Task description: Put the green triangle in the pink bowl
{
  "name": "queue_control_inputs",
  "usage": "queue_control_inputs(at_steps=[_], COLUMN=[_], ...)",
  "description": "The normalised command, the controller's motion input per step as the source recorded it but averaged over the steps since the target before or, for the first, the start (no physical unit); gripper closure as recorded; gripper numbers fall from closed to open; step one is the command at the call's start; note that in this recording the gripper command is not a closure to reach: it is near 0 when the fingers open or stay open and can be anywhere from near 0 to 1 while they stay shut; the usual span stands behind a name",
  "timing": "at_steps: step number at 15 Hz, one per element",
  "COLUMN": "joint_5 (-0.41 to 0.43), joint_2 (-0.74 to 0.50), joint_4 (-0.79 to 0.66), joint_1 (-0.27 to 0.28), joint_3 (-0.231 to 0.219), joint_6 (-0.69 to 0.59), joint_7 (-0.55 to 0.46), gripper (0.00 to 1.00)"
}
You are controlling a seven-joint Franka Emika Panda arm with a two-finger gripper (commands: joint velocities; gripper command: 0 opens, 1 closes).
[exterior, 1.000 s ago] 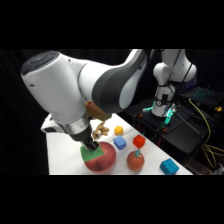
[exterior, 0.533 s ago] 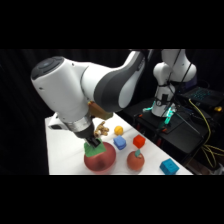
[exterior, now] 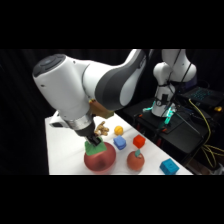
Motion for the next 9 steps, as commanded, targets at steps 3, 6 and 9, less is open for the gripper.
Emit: queue_control_inputs(at_steps=[3, 6, 9], joint_5=[-0.035, -0.029, -0.031], joint_2=[-0.1, -0.1, -0.13], joint_4=[-0.07, -0.07, -0.11], joint_1=[-0.019, -0.019, -0.016], joint_3=[0.002, 0.002, 0.002], joint_6=[0.04, 0.04, 0.05], joint_7=[0.03, 0.03, 0.04], gripper=[0.0, 0.0, 0.0])
